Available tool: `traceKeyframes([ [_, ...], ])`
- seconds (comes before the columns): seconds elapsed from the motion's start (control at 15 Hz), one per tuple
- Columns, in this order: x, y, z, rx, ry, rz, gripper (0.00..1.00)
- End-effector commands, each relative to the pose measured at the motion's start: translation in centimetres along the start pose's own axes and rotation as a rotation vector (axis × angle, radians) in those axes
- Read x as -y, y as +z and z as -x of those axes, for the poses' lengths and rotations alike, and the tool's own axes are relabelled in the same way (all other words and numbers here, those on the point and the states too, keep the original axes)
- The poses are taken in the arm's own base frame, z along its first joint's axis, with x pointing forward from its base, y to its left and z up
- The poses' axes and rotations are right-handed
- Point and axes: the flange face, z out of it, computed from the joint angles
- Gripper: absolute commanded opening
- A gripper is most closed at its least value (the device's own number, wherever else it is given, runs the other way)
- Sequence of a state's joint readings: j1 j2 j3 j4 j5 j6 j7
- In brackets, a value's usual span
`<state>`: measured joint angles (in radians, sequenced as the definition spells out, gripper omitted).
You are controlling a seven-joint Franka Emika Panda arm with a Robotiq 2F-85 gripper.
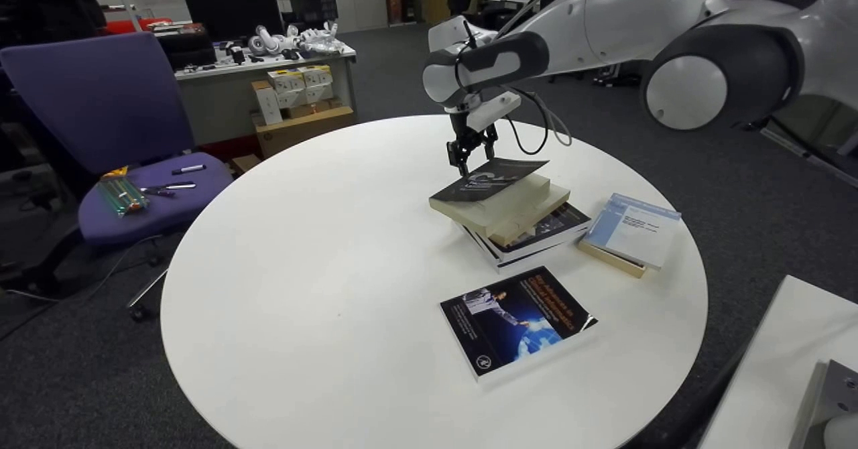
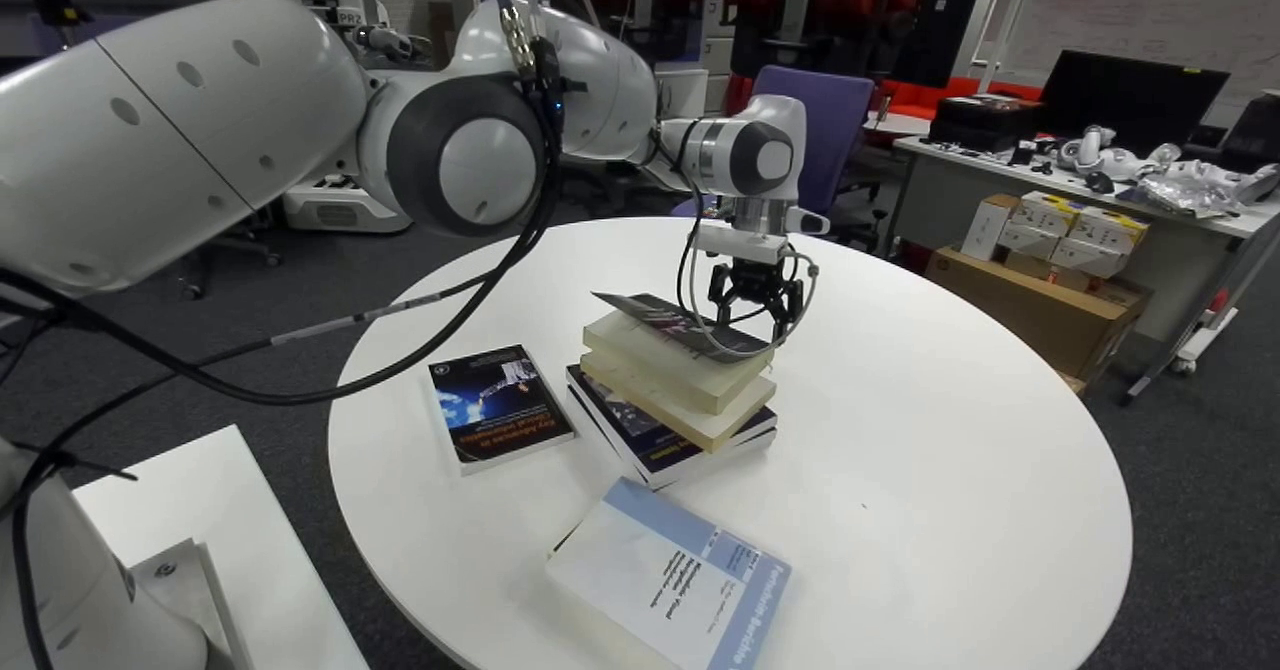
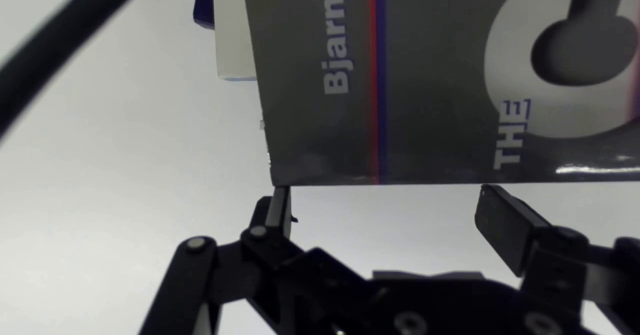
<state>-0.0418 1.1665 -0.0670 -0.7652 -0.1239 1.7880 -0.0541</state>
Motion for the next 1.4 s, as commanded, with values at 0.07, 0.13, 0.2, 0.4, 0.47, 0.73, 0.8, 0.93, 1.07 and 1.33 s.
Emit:
traceKeyframes([
  [0.07, -1.2, -0.1, 0.1, 0.026, -0.027, -0.017, 1.00],
  [0.13, -1.3, 0.1, 0.1, 0.027, -0.028, -0.010, 1.00],
  [0.2, -1.2, 0.5, 0.0, 0.032, -0.028, 0.000, 1.00],
  [0.4, -1.0, 1.6, 0.0, 0.045, -0.033, 0.010, 1.00],
  [0.47, -0.9, 2.0, 0.0, 0.050, -0.038, 0.013, 1.00],
  [0.73, -1.0, 2.7, 0.1, 0.061, -0.049, 0.009, 1.00],
  [0.8, -1.1, 2.7, 0.1, 0.061, -0.054, 0.002, 1.00],
  [0.93, -1.7, 2.4, 0.2, 0.052, -0.094, -0.041, 1.00],
  [1.07, -2.9, 2.2, 0.2, 0.031, -0.134, -0.096, 1.00],
  [1.33, -5.8, 1.8, 0.8, -0.009, -0.223, -0.263, 1.00],
])
